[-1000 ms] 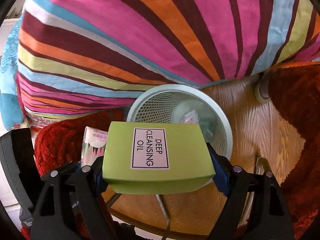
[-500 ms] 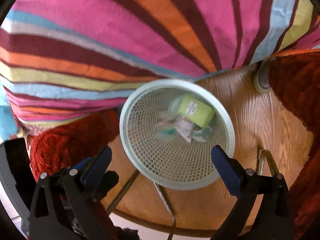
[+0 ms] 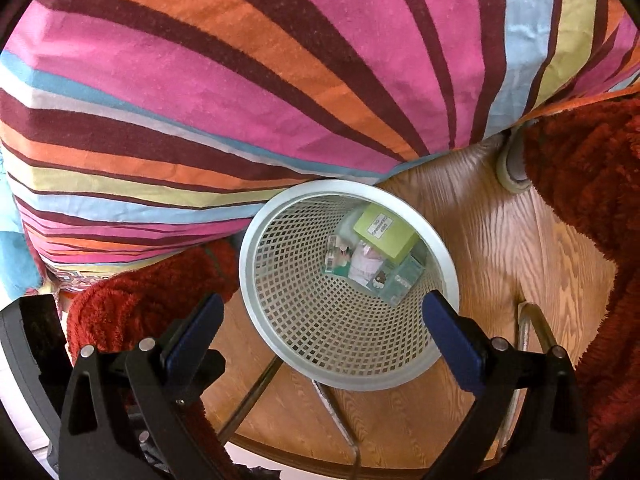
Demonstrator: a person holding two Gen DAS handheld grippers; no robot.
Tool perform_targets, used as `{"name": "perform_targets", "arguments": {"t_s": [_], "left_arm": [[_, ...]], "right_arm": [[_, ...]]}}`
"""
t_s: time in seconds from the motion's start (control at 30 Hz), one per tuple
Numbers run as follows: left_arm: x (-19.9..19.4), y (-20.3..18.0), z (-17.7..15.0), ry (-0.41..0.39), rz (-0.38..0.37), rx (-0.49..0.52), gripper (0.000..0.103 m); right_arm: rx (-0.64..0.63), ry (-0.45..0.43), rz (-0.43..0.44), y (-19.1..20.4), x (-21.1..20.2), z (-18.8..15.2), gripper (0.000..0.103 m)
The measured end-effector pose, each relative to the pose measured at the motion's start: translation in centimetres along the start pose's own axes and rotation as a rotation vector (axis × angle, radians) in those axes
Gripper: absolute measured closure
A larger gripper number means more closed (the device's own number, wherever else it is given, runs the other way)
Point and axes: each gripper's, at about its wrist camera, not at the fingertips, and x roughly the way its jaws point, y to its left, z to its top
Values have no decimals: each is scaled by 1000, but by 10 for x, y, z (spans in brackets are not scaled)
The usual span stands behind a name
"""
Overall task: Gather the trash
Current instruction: 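Raise both tools back toward the remaining items on the bed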
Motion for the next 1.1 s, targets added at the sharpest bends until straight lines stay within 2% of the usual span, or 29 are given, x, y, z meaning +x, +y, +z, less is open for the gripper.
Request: {"name": "perform_targets", "arguments": {"t_s": [0.13, 0.43, 0.57, 0.77, 0.83, 0.93, 1.0, 1.1], "left_arm": [[-4, 1, -2, -9, 9, -1, 19], [-19, 6, -4, -64, 23, -26, 19], [-36, 6, -6, -134, 53, -23, 19], [-73, -3, -7, -288, 115, 33, 19], [-81, -7, -6, -309, 141, 61, 19], [-92, -11, -5, -338, 167, 97, 19], [-101, -13, -3, -367, 169, 111, 19], [-122, -10, 7, -417, 137, 93, 19]], "right_arm": [[-5, -31, -16, 1, -8, -3, 8], [-52, -164, -26, 8, -41, -9, 8], [-112, -299, -37, 18, -68, -13, 8], [-236, -490, -71, 33, -109, -18, 8], [-274, -553, -103, 40, -120, -19, 8], [-368, -688, -203, 53, -139, -22, 8], [-410, -768, -241, 60, -152, -21, 8], [-407, -827, -215, 62, -164, -9, 8]]}}
